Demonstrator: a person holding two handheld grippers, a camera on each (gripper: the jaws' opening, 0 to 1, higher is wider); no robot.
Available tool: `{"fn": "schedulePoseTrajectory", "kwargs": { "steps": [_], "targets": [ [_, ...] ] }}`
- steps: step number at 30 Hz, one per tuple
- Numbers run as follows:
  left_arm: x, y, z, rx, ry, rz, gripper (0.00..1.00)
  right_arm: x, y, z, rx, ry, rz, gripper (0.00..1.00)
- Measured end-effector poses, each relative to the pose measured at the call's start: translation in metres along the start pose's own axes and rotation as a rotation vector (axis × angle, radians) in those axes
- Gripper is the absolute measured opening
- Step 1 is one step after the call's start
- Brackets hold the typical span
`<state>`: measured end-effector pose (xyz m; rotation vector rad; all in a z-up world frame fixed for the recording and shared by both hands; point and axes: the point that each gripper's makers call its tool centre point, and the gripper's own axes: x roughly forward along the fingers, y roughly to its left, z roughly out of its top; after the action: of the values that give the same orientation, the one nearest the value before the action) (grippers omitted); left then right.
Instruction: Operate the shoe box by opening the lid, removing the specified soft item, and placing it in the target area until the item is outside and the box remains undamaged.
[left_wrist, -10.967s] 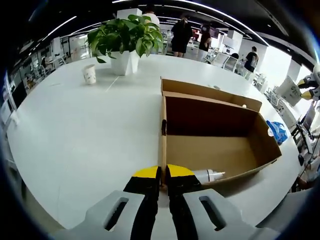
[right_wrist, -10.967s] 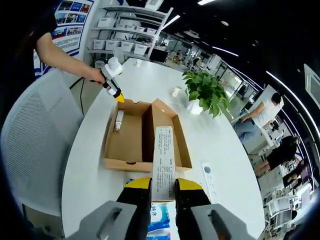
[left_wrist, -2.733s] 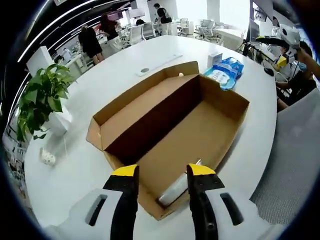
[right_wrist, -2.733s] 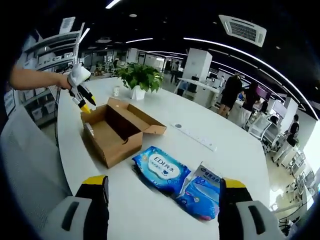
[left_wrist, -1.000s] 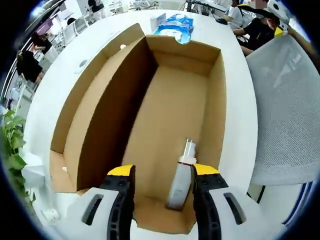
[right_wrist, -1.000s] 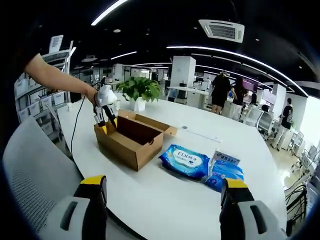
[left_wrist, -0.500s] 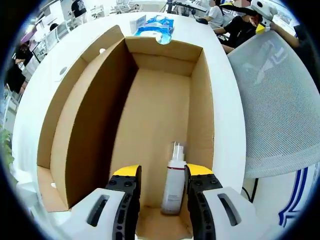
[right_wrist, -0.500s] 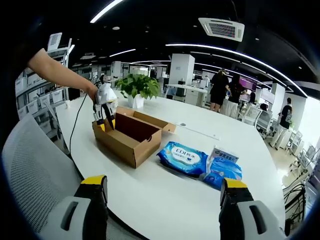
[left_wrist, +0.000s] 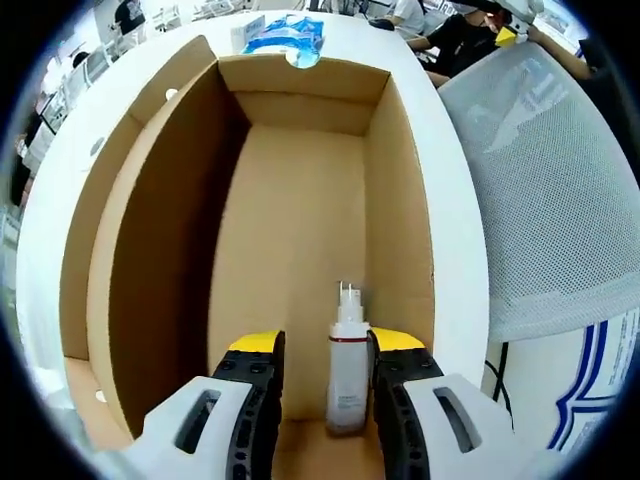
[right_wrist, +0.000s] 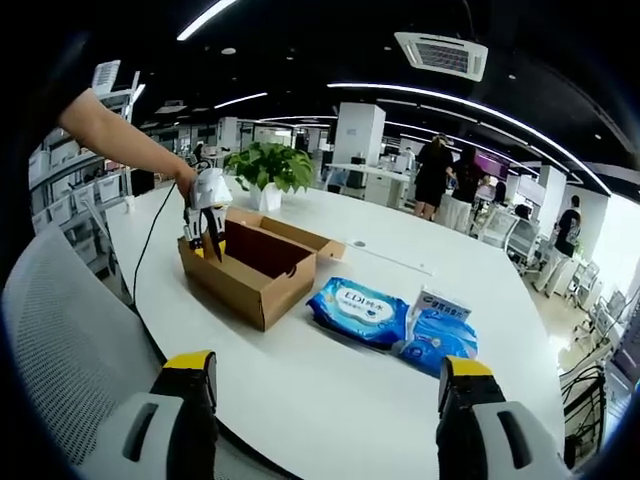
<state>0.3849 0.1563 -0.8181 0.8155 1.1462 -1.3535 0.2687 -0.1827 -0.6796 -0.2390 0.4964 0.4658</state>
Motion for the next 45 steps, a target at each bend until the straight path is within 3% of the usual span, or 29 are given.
{"fn": "schedulePoseTrajectory", "kwargs": {
  "steps": [19,25,33,40,45],
  "targets": [
    [0.006,0.006,-0.001,0.003,0.014,0.006,0.42,0.000,-0.003,-0.005,0.009,0.023,-0.015,0.90],
    [0.005,0.007,0.001,-0.004,-0.001,0.010,0.36,0.000,-0.003,-0.006,0.005,0.028,-0.011,0.89],
    [0.008,0.005,0.001,0.015,0.005,0.001,0.37,0.001,-0.002,-0.007,0.002,0.034,-0.010,0.89],
    [0.001,0.021,0.003,-0.014,-0.016,0.077,0.33,0.002,-0.003,-0.007,0.002,0.036,-0.014,0.88],
    [-0.001,0.023,0.002,-0.048,-0.024,0.094,0.28,0.003,-0.003,-0.006,0.005,0.035,-0.014,0.88]
  ]
}}
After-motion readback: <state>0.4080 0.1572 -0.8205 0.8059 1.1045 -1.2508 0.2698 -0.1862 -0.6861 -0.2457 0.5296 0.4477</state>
